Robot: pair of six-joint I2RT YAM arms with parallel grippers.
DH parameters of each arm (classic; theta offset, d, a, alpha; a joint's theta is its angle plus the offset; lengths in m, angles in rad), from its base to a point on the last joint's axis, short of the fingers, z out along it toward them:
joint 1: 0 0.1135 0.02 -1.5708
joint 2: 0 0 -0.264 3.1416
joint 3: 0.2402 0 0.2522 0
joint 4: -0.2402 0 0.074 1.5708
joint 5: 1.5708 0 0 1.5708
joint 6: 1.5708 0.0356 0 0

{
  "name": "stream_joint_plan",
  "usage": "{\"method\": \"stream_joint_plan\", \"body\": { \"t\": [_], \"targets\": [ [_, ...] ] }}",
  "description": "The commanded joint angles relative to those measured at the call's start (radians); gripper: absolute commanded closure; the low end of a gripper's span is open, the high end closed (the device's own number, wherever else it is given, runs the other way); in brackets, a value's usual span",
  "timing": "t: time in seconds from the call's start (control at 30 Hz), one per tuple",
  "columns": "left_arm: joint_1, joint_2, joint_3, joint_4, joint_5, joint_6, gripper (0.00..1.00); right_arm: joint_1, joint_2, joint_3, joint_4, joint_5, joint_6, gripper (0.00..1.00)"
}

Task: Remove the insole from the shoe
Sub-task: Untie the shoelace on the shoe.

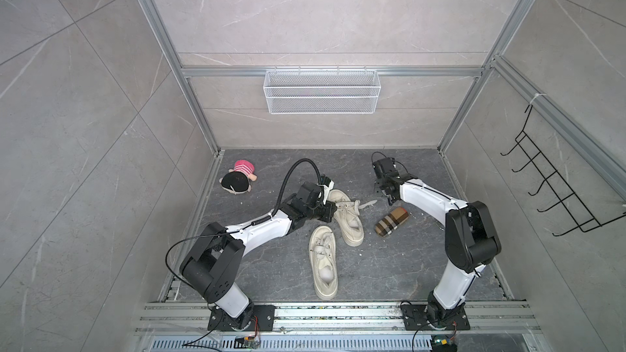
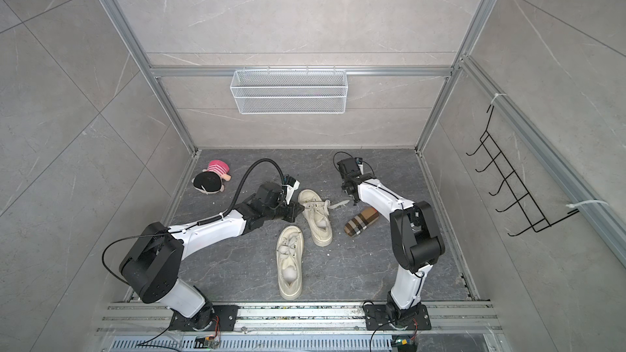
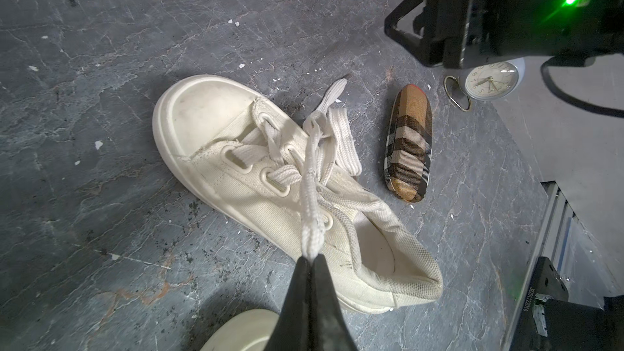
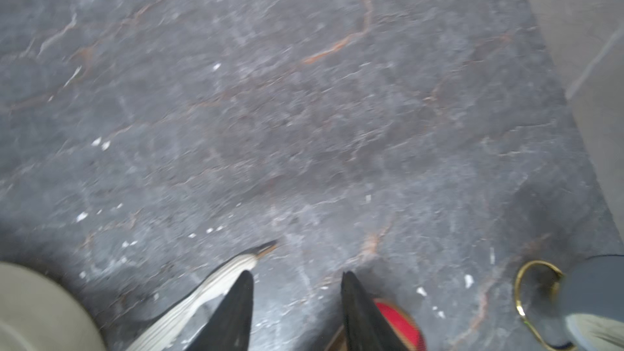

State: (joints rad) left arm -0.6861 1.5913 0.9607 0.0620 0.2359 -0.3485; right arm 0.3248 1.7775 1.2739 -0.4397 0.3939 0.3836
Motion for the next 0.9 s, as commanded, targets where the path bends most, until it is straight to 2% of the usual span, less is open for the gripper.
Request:
{"method": "stream_joint_plan", "body": {
  "t": [0.0,0.07,0.1,0.17,0.27,0.53,0.7,0.87],
  "targets": [
    [0.007,-0.038,-0.001,0.055,0.002,-0.007,1.00,-0.021,-0.086,-0.055,0.061,-0.240,-0.105,0.43],
    [0.010,-0.032,0.004,0.063,0.012,-0.010,1.00,-0.018,-0.104,-0.057,0.061,-0.488,-0.195,0.37],
    [0.010,-0.029,0.007,0.068,0.017,-0.012,1.00,-0.013,-0.108,-0.061,0.058,-0.554,-0.210,0.36],
    [0.009,-0.023,0.010,0.084,0.026,-0.019,1.00,0.012,-0.120,-0.077,0.059,-0.631,-0.228,0.30],
    [0.010,-0.015,0.015,0.108,0.035,-0.031,1.00,0.045,-0.124,-0.100,0.081,-0.699,-0.226,0.28],
    [0.014,-0.001,0.041,0.107,0.023,-0.040,1.00,0.086,-0.085,-0.100,0.069,-0.766,-0.360,0.34],
    [0.019,0.015,0.061,0.115,0.022,-0.049,1.00,0.100,-0.028,-0.028,-0.004,-0.767,-0.481,0.34],
    [0.021,0.024,0.077,0.119,0.023,-0.052,1.00,0.115,0.033,0.031,-0.029,-0.750,-0.523,0.34]
  ]
}}
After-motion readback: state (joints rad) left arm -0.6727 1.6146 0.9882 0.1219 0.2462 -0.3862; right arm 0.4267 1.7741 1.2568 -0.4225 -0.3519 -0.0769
